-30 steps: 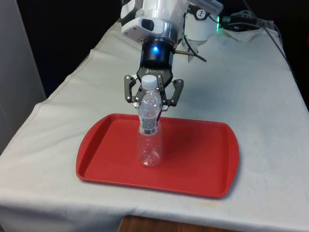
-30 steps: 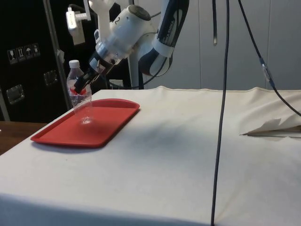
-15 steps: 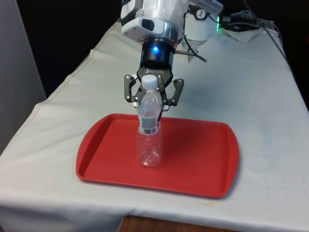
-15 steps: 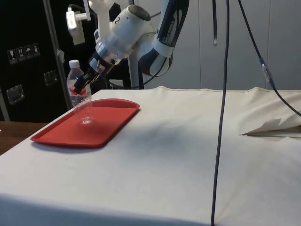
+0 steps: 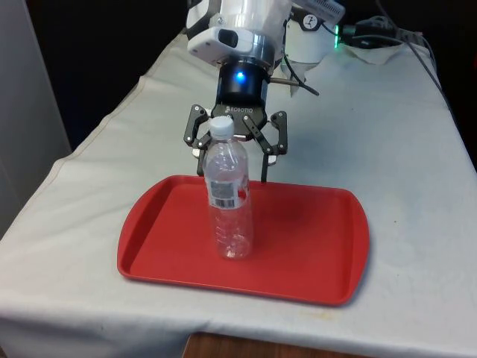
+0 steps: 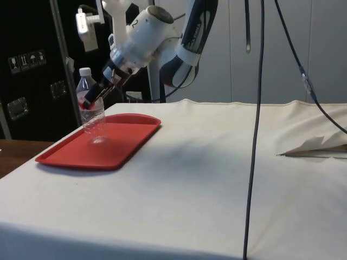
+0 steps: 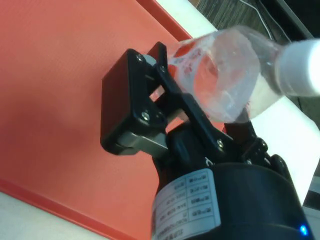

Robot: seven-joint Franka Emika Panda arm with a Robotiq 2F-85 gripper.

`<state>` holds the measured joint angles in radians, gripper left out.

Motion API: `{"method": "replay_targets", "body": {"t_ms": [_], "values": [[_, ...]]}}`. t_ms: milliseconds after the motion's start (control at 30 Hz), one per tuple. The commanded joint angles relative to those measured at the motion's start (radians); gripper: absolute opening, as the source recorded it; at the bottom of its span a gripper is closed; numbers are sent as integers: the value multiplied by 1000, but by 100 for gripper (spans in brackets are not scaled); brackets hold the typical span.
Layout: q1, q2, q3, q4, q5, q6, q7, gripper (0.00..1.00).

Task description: Place the bottle upright on the tray.

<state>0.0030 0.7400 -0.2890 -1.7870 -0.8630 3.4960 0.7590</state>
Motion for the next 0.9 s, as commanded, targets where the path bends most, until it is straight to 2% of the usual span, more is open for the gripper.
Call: {"method": "replay_targets", "body": {"t_ms": [0, 533, 567, 600, 867], "values": [[0, 0, 0, 0, 0, 0, 0, 100], [3, -14, -3, -2, 5, -7, 4, 100], [0, -4, 0, 2, 2, -1, 1, 100], [3, -17, -3, -2, 5, -8, 5, 100], [3, -44, -3, -5, 5, -20, 9, 100]]}}
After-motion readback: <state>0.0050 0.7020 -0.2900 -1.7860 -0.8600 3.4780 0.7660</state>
